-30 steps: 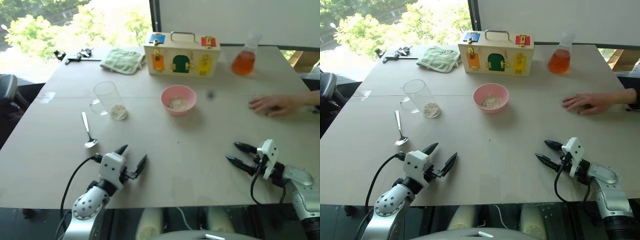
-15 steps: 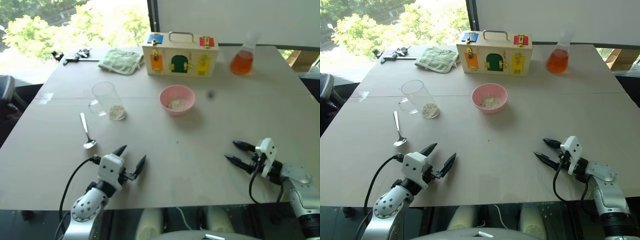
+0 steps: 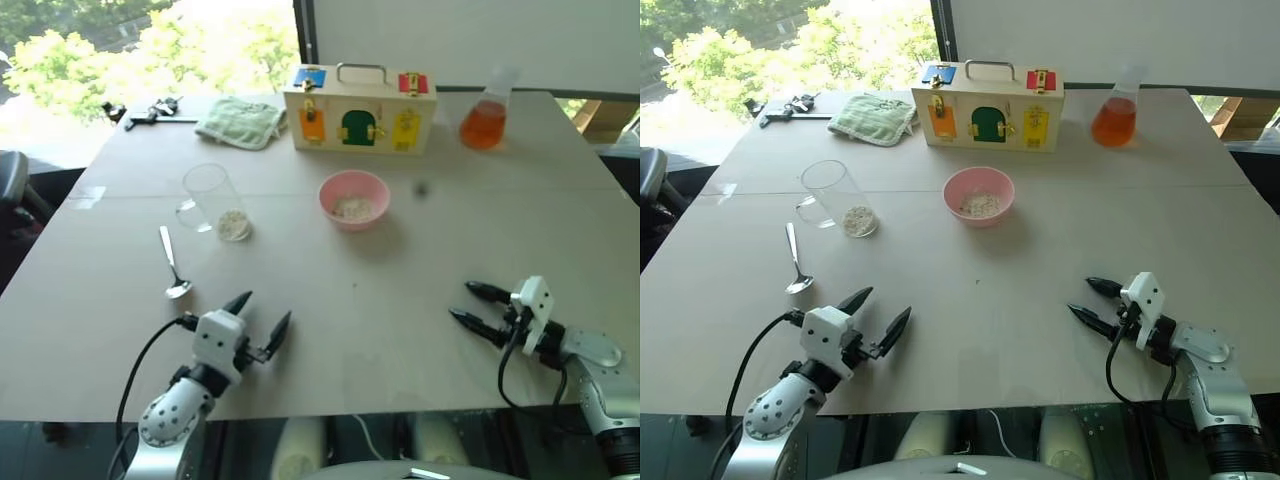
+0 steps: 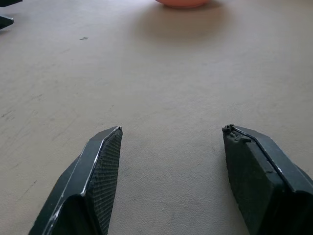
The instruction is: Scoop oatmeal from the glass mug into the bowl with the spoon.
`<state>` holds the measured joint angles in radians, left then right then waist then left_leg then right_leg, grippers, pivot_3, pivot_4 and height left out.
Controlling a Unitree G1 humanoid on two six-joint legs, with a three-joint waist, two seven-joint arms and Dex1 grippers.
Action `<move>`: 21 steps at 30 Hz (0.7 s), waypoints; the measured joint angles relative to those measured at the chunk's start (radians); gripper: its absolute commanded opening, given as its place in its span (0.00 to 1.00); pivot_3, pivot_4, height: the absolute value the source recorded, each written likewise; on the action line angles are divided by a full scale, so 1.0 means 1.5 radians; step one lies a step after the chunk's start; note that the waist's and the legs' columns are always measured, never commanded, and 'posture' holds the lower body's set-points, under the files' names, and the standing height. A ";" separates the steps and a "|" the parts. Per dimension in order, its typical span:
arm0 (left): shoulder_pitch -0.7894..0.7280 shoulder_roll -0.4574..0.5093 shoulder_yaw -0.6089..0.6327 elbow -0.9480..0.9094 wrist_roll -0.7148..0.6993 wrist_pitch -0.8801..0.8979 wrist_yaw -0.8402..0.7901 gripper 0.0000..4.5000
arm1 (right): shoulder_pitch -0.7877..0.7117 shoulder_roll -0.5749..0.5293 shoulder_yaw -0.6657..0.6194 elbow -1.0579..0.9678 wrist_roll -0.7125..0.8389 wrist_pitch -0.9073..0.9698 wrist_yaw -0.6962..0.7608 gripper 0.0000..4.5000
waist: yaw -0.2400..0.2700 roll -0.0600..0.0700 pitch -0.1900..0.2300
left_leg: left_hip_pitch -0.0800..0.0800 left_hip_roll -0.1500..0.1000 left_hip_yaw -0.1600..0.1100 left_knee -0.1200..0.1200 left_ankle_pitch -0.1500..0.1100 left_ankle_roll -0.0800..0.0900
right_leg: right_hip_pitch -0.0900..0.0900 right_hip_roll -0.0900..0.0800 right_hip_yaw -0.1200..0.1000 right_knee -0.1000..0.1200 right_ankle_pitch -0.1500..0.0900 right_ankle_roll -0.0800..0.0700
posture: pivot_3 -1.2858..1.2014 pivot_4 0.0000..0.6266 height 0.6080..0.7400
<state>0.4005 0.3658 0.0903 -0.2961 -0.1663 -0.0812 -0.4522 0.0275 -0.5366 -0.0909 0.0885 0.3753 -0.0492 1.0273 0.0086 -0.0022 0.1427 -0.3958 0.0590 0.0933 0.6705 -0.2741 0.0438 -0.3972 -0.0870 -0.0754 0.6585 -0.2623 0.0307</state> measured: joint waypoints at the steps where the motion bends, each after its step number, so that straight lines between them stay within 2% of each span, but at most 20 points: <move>1: 0.001 -0.002 0.003 0.000 -0.004 0.001 0.001 0.94 | 0.000 0.000 0.000 0.000 0.000 0.000 0.001 0.74 | 0.000 0.000 0.000 | 0.000 0.000 0.000 0.000 0.000 0.000 | 0.000 0.000 0.000 0.000 0.000 0.000 | 0.52 0.24 1.00; 6: 0.001 -0.022 0.058 -0.039 -0.059 0.078 0.044 0.94 | -0.006 0.000 0.019 -0.025 0.002 0.022 0.009 0.74 | 0.000 -0.002 0.002 | -0.001 0.000 -0.001 0.000 0.000 0.000 | 0.000 0.000 0.000 0.000 0.000 0.000 | 0.52 0.24 1.00; 9: -0.057 -0.014 0.092 -0.089 -0.068 0.174 0.099 0.94 | -0.025 0.000 0.038 -0.059 0.012 0.052 0.009 0.74 | 0.004 -0.003 0.004 | -0.002 0.000 -0.002 0.001 0.000 0.000 | 0.000 0.000 -0.001 0.000 0.001 0.002 | 0.52 0.24 1.00; 14: -0.212 0.032 0.182 -0.160 -0.070 0.446 0.232 0.94 | -0.067 -0.009 0.082 -0.196 0.058 0.147 0.013 0.74 | 0.002 -0.005 0.005 | -0.002 -0.001 -0.002 0.000 0.000 0.000 | 0.000 0.000 -0.001 0.000 0.001 0.003 | 0.52 0.24 1.00; 21: -0.280 0.062 0.226 -0.154 -0.086 0.610 0.260 0.94 | -0.147 -0.037 0.115 -0.313 0.101 0.250 0.022 0.74 | 0.003 -0.009 0.007 | -0.002 -0.001 -0.003 0.000 0.002 -0.003 | 0.000 0.000 -0.002 0.000 0.001 0.003 | 0.52 0.24 1.00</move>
<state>-0.0190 0.4591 0.4300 -0.5273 -0.2960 0.8343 -0.0621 -0.1937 -0.5926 0.0822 -0.3809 0.5262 0.3261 1.0600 0.0124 -0.0153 0.1539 -0.3993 0.0575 0.0892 0.6703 -0.2712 0.0387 -0.3970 -0.0873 -0.0791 0.6580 -0.2602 0.0350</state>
